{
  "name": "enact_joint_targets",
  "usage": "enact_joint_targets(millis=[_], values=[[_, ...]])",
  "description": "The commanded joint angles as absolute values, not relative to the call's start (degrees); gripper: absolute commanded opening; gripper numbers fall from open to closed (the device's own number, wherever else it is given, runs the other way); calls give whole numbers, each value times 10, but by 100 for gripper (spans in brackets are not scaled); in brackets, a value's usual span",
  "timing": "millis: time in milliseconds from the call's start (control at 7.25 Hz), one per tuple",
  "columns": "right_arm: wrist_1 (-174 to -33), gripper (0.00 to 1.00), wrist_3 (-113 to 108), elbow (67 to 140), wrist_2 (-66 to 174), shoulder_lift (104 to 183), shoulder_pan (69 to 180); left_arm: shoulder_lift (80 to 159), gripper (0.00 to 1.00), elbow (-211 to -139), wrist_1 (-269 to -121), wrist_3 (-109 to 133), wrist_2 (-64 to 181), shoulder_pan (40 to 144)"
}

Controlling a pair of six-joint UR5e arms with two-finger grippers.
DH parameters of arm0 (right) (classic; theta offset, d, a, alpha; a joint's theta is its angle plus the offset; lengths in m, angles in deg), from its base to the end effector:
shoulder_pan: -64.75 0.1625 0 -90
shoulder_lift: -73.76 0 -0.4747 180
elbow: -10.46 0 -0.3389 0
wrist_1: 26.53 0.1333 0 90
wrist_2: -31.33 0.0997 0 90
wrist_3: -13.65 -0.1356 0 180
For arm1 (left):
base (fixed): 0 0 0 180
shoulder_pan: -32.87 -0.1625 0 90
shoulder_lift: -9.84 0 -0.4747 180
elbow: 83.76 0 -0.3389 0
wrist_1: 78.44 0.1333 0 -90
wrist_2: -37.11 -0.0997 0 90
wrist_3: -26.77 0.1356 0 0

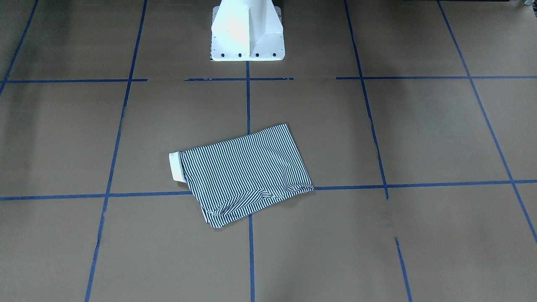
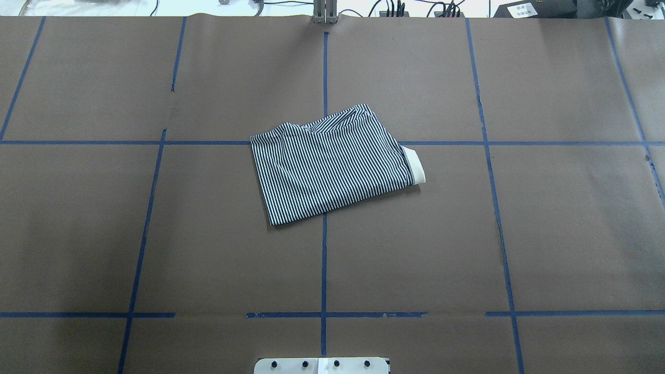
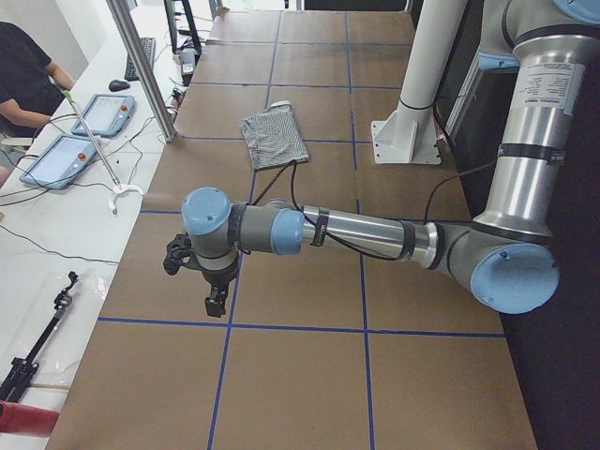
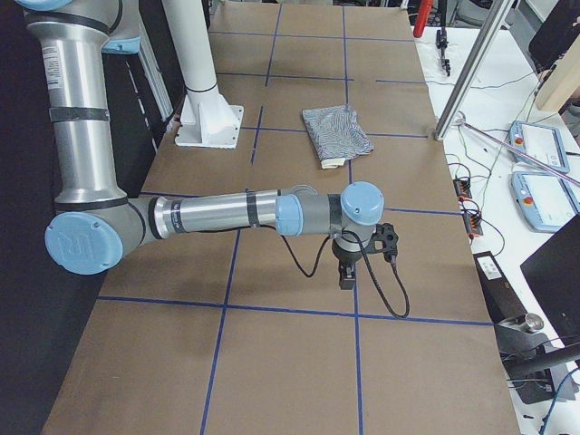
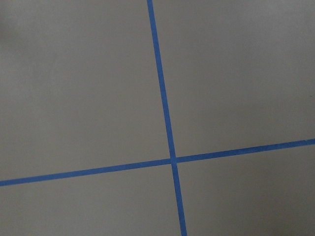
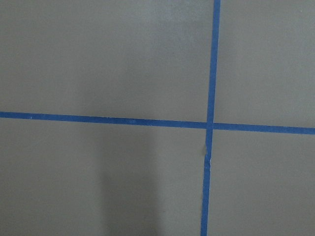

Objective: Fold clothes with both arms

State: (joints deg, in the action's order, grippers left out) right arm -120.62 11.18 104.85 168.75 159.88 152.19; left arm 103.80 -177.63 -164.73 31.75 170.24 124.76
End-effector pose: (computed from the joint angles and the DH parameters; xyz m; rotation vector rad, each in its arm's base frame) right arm 0.0123 -0.4746 0.6716 0.0324 -0.8295 -0.0317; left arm -0.0562 -0.4735 0.6814 0.1135 0.7472 0.0784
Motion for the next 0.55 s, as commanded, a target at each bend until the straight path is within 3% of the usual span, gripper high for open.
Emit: enact_joint_targets(millis=[0, 414], values=[[-1204, 100, 110, 1047, 1686, 1599, 1520, 961, 100, -1828, -1689, 314, 1707, 1246], [-1201, 100, 110, 1006, 1687, 1602, 1520, 975, 100, -1826, -1601, 313, 1707, 1246]])
